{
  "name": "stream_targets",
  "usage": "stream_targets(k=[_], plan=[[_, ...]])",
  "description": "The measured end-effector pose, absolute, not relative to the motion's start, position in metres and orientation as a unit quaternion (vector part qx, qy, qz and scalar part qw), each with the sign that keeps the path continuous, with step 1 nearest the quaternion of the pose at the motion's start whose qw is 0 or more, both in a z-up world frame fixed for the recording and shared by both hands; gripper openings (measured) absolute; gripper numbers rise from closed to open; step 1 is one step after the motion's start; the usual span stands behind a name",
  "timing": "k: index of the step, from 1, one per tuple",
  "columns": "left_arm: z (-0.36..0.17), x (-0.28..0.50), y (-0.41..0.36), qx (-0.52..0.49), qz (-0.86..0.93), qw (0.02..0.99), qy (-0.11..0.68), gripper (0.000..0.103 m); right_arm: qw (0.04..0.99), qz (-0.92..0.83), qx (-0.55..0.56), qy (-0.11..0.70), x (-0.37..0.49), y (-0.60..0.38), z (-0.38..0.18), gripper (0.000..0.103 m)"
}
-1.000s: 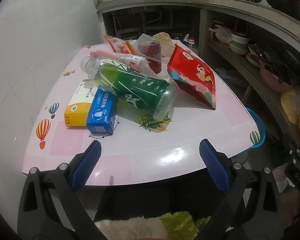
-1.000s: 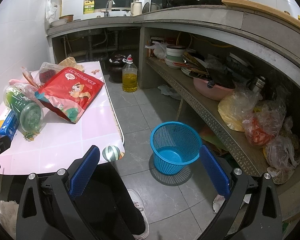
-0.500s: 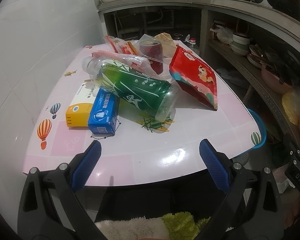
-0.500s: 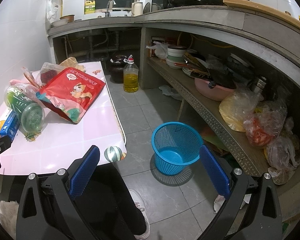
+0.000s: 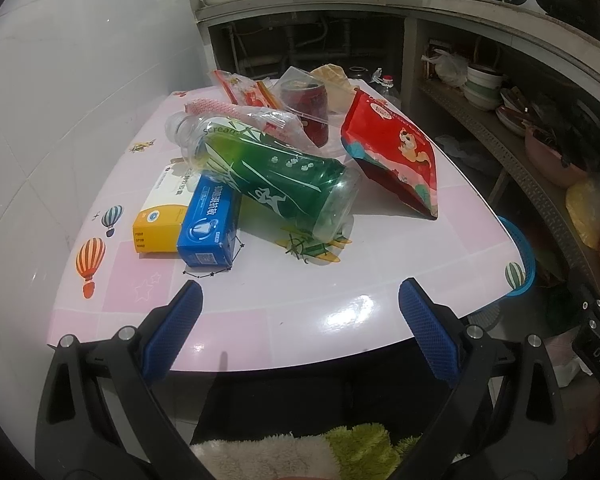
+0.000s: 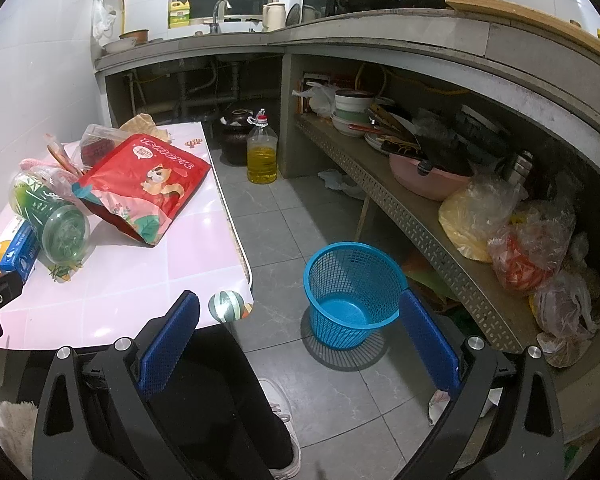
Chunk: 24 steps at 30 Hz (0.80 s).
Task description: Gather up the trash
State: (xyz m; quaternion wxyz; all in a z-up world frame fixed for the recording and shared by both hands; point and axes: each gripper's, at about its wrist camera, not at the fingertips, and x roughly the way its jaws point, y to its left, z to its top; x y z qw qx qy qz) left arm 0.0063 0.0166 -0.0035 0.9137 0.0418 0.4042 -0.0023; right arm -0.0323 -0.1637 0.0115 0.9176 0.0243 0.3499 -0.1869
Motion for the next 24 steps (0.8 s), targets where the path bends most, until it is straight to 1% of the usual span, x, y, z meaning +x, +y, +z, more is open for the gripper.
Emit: stream_targets(k=[24], plan=[[-0.010, 0.005, 0.015, 0.050, 0.003, 0.911, 0.410, 0.095, 0.917, -0.187, 0.026, 0.352, -0.027, -0.162, 0.008, 0.097]])
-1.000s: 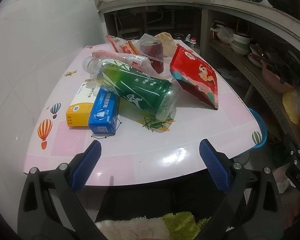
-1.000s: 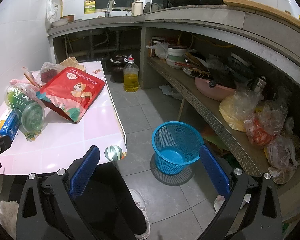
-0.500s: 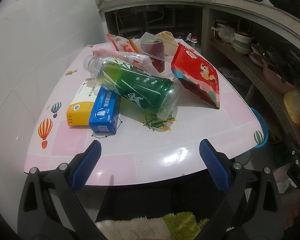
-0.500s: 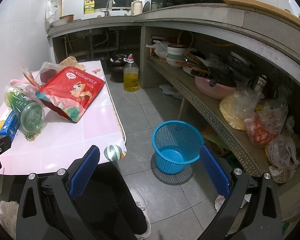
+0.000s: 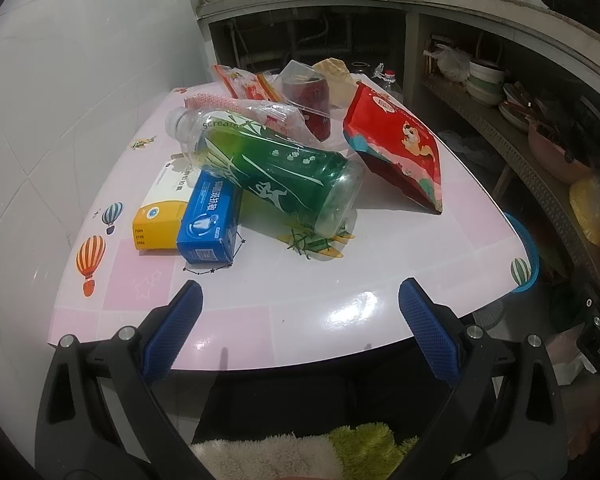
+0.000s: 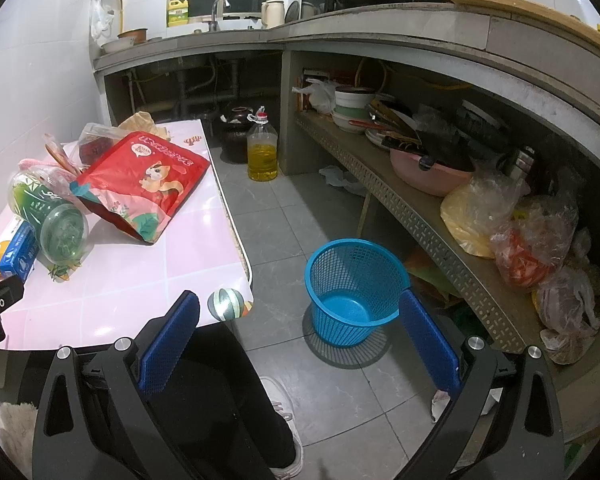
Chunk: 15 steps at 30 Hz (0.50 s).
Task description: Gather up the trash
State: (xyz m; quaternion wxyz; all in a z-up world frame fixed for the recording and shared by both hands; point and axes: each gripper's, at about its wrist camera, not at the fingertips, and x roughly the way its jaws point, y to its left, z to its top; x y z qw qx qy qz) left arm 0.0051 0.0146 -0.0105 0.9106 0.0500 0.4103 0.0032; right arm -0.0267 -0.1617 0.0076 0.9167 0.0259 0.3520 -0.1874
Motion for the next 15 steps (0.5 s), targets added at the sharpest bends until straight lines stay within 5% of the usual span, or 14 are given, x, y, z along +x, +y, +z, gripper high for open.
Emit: stream_targets(k=[15], plan=[[-0.005, 0.026, 0.031, 0.041, -0.043, 0.916, 0.396, 0.095, 0.920, -0.145, 0.076, 0.355, 0.002, -0.175, 0.010, 0.097]])
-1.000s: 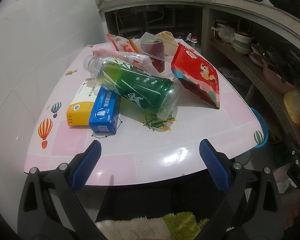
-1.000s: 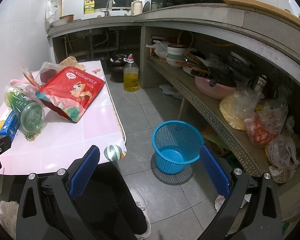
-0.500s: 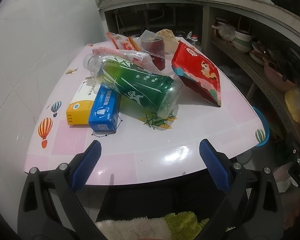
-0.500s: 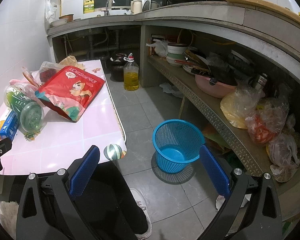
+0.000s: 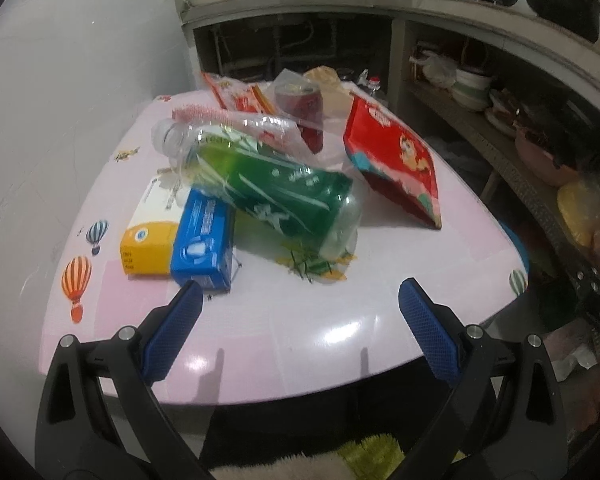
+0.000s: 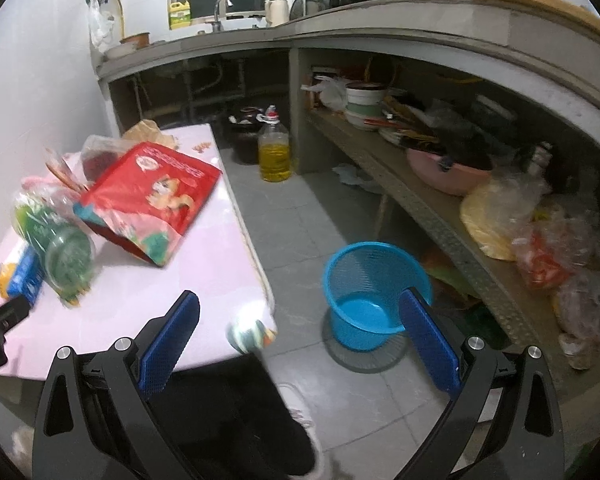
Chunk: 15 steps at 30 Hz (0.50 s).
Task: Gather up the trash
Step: 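Reach the right gripper to the red snack bag and close on its edge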
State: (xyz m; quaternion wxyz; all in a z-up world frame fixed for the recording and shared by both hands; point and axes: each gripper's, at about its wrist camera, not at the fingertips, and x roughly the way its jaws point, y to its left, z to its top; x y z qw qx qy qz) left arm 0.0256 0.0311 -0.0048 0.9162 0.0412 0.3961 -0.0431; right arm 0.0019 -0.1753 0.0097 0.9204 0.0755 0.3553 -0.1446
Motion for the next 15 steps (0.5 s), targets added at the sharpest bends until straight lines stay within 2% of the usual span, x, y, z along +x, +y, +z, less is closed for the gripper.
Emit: stream_targets(k=[7, 12, 15], plan=[[0.004, 0.043, 0.046, 0.034, -0.084, 0.920, 0.381, 0.095, 0.908, -0.017, 0.200, 0.368, 0.052, -0.194, 0.016, 0.097], [0.010, 0.053, 0.062, 0.010, -0.124, 0.921, 0.370, 0.095, 0.843, 0.104, 0.346, 0.398, 0.110, -0.212, -0.006, 0.097], [0.011, 0.061, 0.074, -0.020, -0.148, 0.920, 0.362, 0.095, 0.807, 0.122, 0.395, 0.422, 0.136, -0.212, -0.024, 0.097]])
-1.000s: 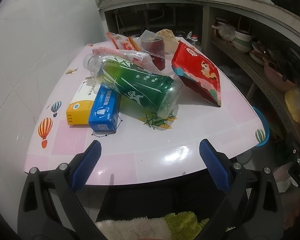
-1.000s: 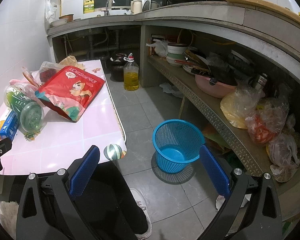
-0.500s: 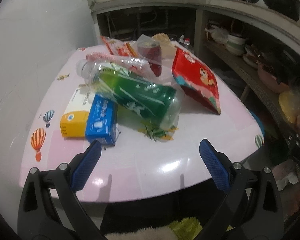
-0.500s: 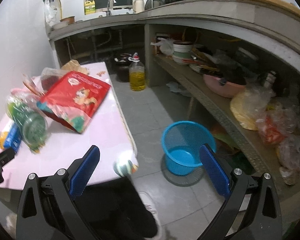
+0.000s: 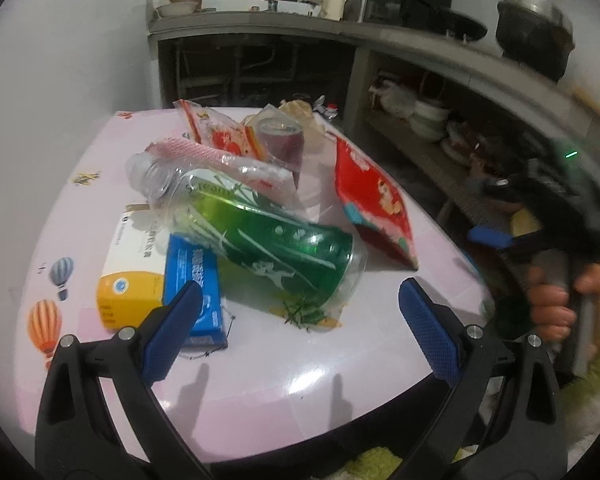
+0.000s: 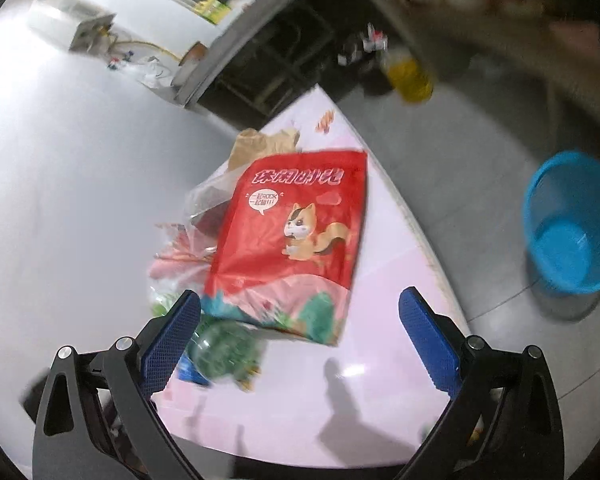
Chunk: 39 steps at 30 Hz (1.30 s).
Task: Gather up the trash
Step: 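Reach the right gripper to the red snack bag and close on its edge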
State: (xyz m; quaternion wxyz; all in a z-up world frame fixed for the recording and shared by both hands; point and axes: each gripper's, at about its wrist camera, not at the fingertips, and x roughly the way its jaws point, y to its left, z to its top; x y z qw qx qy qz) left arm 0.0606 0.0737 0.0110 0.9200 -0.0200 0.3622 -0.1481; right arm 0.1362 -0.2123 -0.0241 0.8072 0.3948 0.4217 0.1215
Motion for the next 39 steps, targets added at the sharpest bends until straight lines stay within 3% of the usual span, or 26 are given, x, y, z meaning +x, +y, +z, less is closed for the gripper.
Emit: stream_targets(k=[7, 25, 31, 37, 39], plan=[[0.015, 0.076, 0.086, -0.052, -0.167, 0.921, 0.349, 0.095, 0.734, 0.120, 0.465, 0.481, 0.178, -0.211, -0.069, 0.097], [0.030, 0.100, 0.076, -0.047, -0.210, 0.922, 0.323, 0.095, 0.718, 0.155, 0.453, 0.506, 0.240, -0.200, -0.070, 0.093], [0.034, 0.103, 0.077, -0.049, -0.203, 0.924, 0.319, 0.094, 0.706, 0.164, 0.456, 0.517, 0.249, -0.191, -0.077, 0.068], [0.039, 0.104, 0.079, -0.047, -0.195, 0.928, 0.314, 0.094, 0.695, 0.164, 0.466, 0.522, 0.249, -0.188, -0.087, 0.035], [0.039, 0.104, 0.080, -0.047, -0.194, 0.928, 0.315, 0.092, 0.690, 0.166, 0.475, 0.520, 0.247, -0.189, -0.090, 0.019]])
